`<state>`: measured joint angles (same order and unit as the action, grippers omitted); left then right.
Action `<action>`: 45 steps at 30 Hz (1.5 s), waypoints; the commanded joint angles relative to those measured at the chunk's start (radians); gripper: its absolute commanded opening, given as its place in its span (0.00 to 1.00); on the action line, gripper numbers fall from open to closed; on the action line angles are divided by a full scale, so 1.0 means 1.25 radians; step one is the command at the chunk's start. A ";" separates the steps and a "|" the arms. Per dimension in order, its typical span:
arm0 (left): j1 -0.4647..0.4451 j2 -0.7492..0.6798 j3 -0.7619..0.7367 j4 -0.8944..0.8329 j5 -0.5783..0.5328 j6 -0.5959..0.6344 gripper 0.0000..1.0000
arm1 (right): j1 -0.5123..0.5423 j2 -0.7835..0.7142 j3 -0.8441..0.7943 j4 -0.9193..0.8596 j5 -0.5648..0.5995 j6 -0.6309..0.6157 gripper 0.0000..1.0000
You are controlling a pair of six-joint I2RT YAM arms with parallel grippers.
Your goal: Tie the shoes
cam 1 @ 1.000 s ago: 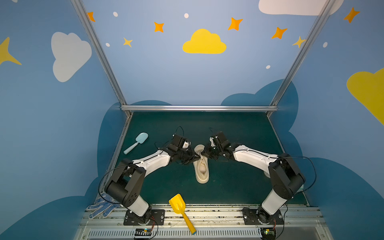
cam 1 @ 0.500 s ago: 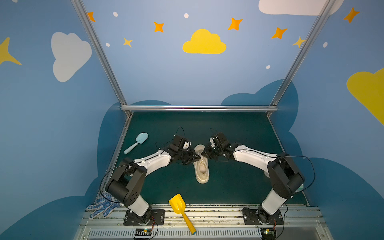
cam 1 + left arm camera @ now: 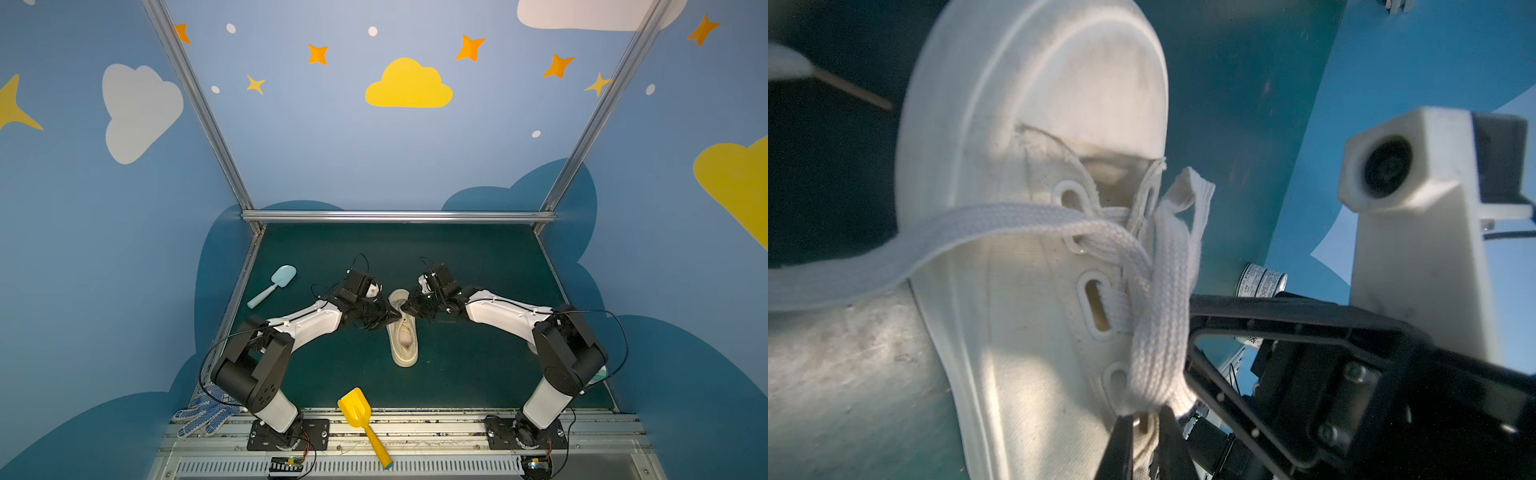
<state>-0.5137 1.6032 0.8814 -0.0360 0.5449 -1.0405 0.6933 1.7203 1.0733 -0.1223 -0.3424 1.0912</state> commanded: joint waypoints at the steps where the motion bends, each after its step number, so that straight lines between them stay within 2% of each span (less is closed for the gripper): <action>1: -0.003 -0.003 -0.014 0.009 0.002 0.002 0.14 | -0.004 0.011 -0.011 0.011 -0.008 0.002 0.00; 23: -0.006 0.007 -0.011 0.033 0.007 -0.011 0.13 | -0.006 0.012 -0.013 0.012 -0.014 0.002 0.00; 34: -0.003 -0.013 -0.009 0.006 0.001 0.002 0.05 | -0.007 0.001 -0.016 0.007 -0.004 0.001 0.00; 45: 0.019 -0.077 -0.008 -0.077 0.000 0.037 0.04 | -0.024 -0.046 -0.047 0.008 0.012 0.004 0.23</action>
<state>-0.4995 1.5459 0.8711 -0.0818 0.5453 -1.0260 0.6743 1.7084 1.0336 -0.1097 -0.3470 1.0969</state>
